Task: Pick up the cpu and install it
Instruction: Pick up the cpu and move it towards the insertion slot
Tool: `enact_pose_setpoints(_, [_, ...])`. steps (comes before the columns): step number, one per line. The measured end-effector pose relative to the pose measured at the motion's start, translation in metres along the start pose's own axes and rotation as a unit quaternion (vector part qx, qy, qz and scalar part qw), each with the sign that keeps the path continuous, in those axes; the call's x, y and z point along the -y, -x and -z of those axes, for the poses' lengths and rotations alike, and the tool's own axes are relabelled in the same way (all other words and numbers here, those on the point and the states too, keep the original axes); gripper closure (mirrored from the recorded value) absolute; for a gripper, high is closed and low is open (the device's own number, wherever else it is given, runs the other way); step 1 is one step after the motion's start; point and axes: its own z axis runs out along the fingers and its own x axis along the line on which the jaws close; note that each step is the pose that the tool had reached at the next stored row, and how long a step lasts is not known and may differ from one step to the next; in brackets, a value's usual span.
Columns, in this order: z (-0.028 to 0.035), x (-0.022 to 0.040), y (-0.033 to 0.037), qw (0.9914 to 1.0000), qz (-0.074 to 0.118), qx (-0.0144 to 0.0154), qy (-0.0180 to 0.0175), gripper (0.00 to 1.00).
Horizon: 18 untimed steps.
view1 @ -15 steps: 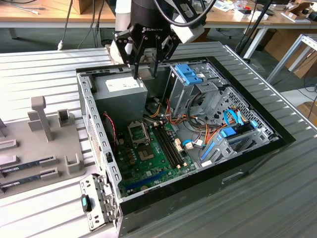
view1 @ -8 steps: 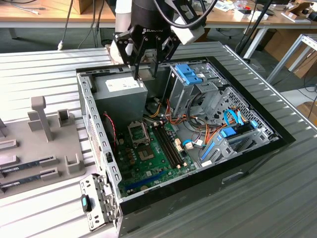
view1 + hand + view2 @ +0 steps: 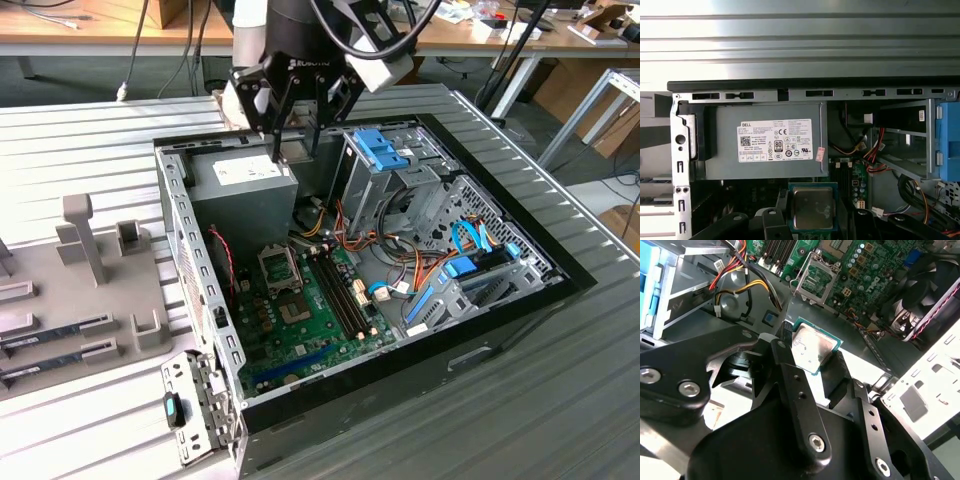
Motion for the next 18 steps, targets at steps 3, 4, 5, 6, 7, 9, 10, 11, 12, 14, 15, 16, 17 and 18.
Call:
enact_pose_setpoints(3, [-0.0005, 0.0001, 0.0003, 1.00000, 0.000, 0.0000, 0.0000, 0.53])
enact_pose_setpoints(4, [-0.0007, 0.0001, 0.0005, 1.00000, 0.000, 0.0000, 0.0000, 0.53])
enact_pose_setpoints(5, [-0.0008, 0.0001, 0.0006, 1.00000, 0.000, 0.0000, 0.0000, 0.53])
enact_pose_setpoints(6, [-0.0011, 0.0002, 0.0007, 1.00000, 0.000, 0.0000, 0.0000, 0.53])
enact_pose_setpoints(7, [-0.0013, 0.0003, 0.0008, 1.00000, 0.000, 0.0000, 0.0000, 0.53])
enact_pose_setpoints(9, [-0.0016, 0.0004, 0.0010, 1.00000, 0.000, 0.0000, 0.0000, 0.53])
enact_pose_setpoints(10, [-0.0018, 0.0004, 0.0011, 1.00000, 0.000, 0.0000, 0.0000, 0.53])
enact_pose_setpoints(11, [-0.0020, 0.0005, 0.0012, 1.00000, 0.000, 0.0000, 0.0000, 0.53])
enact_pose_setpoints(12, [-0.0024, 0.0006, 0.0014, 1.00000, 0.000, 0.0000, 0.0000, 0.53])
enact_pose_setpoints(14, [-0.0028, 0.0008, 0.0016, 1.00000, 0.000, 0.0000, 0.0000, 0.53])
enact_pose_setpoints(15, [-0.0031, 0.0010, 0.0017, 1.00000, 0.000, 0.0000, 0.0000, 0.53])
enact_pose_setpoints(16, [-0.0036, 0.0012, 0.0017, 1.00000, 0.000, 0.0000, 0.0000, 0.53])
enact_pose_setpoints(17, [-0.0041, 0.0014, 0.0017, 1.00000, 0.000, 0.0001, 0.0001, 0.53])
enact_pose_setpoints(18, [-0.0047, 0.0015, 0.0018, 1.00000, 0.000, 0.0000, 0.0000, 0.53])
